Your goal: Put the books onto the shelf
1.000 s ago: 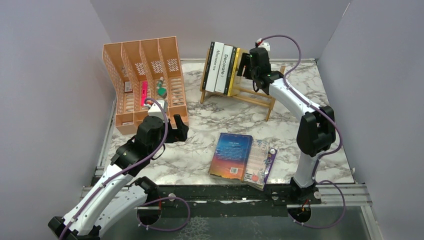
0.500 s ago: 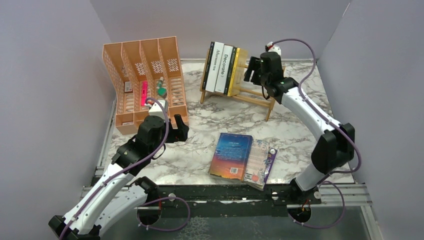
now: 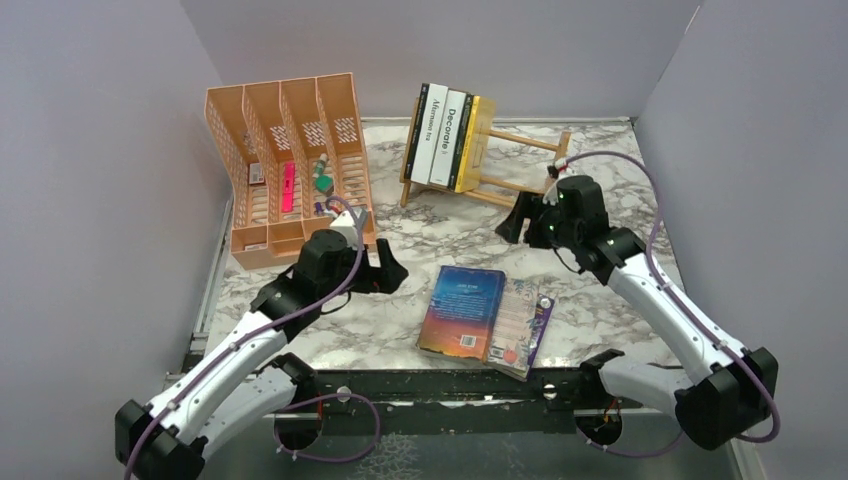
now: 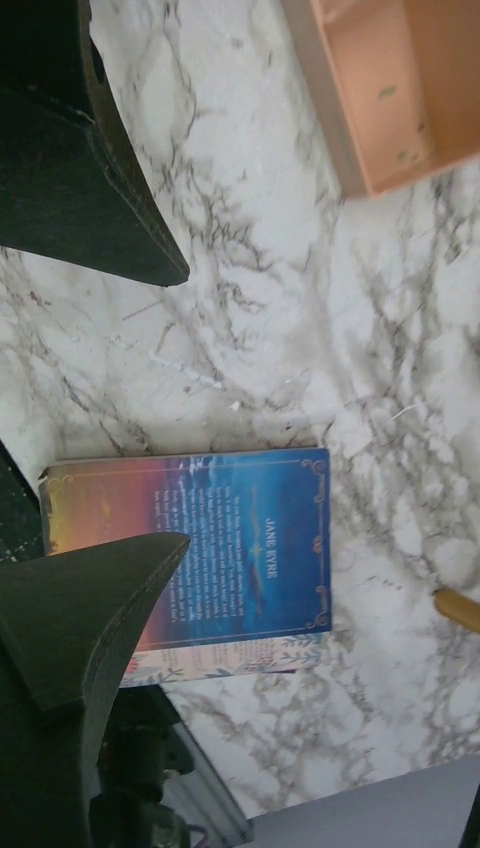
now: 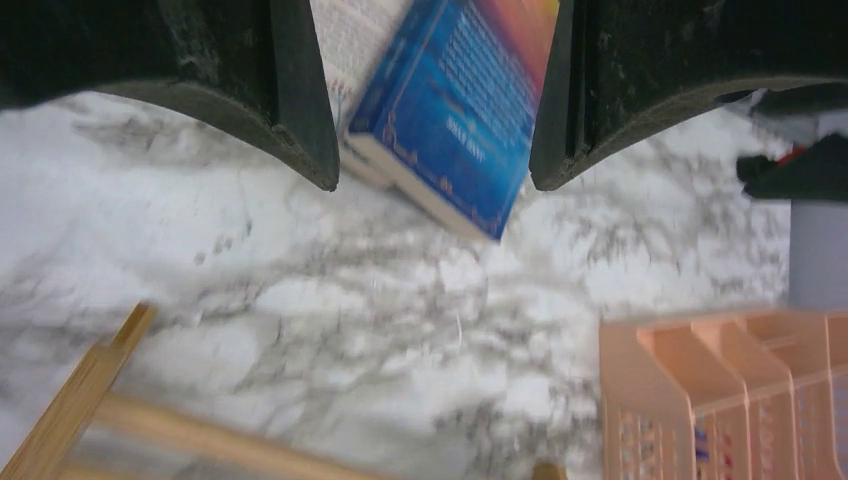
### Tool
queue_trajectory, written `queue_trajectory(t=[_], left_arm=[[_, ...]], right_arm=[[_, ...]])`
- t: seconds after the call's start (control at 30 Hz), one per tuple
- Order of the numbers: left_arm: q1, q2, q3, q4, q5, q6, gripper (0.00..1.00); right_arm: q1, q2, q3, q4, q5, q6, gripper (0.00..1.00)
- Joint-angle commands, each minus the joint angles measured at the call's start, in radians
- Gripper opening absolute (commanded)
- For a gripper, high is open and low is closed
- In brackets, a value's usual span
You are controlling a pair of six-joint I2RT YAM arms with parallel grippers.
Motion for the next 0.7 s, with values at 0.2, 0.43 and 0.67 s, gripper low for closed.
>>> queue_trajectory(t=[0.2, 0.43, 0.67], left_arm=[[-0.033, 0.211, -0.179, 0.331, 0.206, -0.161, 0.99], [-0.081, 0.335, -0.309, 0.588, 0.222, -0.321, 0.96], [-0.138, 0.382, -0.330, 0.681, 0.172, -0.351, 0.86]], right_arm=[[0.006, -0.231, -0.360, 0.034, -0.305, 0.135, 0.82], [0.007, -0.293, -0.538, 0.153, -0.392, 0.253, 0.81], [0.006, -0.281, -0.631, 0.270, -0.446, 0.322, 0.76]])
